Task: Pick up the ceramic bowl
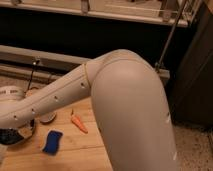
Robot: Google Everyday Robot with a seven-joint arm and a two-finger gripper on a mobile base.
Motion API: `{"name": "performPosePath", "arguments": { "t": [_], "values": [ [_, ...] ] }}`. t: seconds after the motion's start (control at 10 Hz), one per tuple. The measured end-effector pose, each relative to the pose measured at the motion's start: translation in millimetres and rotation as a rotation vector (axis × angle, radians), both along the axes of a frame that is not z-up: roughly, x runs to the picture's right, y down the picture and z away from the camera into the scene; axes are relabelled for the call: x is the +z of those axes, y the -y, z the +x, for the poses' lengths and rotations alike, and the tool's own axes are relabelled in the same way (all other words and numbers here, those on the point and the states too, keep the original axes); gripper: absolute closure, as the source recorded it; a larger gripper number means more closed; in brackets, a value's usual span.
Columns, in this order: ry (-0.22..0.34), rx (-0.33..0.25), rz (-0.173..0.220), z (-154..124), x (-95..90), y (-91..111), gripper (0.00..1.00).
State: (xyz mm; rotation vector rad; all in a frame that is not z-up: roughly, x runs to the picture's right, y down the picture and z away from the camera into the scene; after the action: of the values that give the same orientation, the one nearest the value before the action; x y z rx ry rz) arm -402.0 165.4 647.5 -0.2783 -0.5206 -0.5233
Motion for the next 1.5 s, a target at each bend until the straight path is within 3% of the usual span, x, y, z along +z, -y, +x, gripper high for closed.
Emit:
{"name": "performPosePath", "arguments": {
  "t": [0.3,0.4,0.6,0.9,1.3,1.5],
  "values": [
    [0.162,-0.239,0.011,-37,-10.7,-71,0.2],
    [0.166,-0.32,0.016,-45,8.5,-94,0.2],
    [0.119,-0.384,0.021,-59,49.7,-110,0.2],
    [0.028,-0.299,0.002,-88,101.2,-85,0.23],
    [-0.099,-0.194,-0.079,-89,150.2,-71,0.63],
    [-0.132,-0.178,-0.101,-90,157.5,-69,0.83]
  ]
}}
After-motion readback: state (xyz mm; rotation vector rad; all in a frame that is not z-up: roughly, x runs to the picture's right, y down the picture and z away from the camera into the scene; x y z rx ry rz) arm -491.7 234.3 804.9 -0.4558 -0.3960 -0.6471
